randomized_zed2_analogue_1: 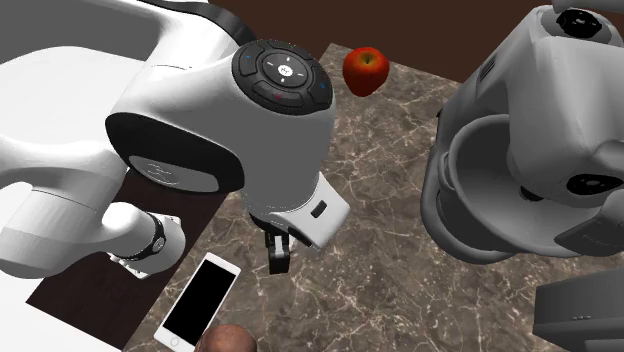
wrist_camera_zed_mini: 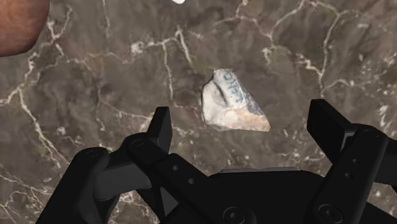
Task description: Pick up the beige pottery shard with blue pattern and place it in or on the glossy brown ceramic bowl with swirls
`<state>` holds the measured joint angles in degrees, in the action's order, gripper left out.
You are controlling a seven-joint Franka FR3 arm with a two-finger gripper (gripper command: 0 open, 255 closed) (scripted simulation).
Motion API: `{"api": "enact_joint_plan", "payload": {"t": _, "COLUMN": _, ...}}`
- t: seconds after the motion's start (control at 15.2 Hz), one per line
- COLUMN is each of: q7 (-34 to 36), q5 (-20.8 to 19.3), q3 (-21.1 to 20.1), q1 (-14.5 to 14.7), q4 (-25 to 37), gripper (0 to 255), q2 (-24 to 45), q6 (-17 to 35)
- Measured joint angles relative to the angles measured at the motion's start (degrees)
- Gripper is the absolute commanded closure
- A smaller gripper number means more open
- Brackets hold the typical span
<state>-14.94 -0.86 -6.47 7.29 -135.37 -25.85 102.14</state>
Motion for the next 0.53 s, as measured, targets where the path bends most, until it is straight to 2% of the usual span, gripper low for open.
{"api": "enact_joint_plan", "payload": {"t": 0.53, "q7": -0.36, "q5": -0.32, "q3": -0.31, "q1": 0.25, "q4": -4.42, "gripper": 0, "q2": 1.42, "q6": 5.58}}
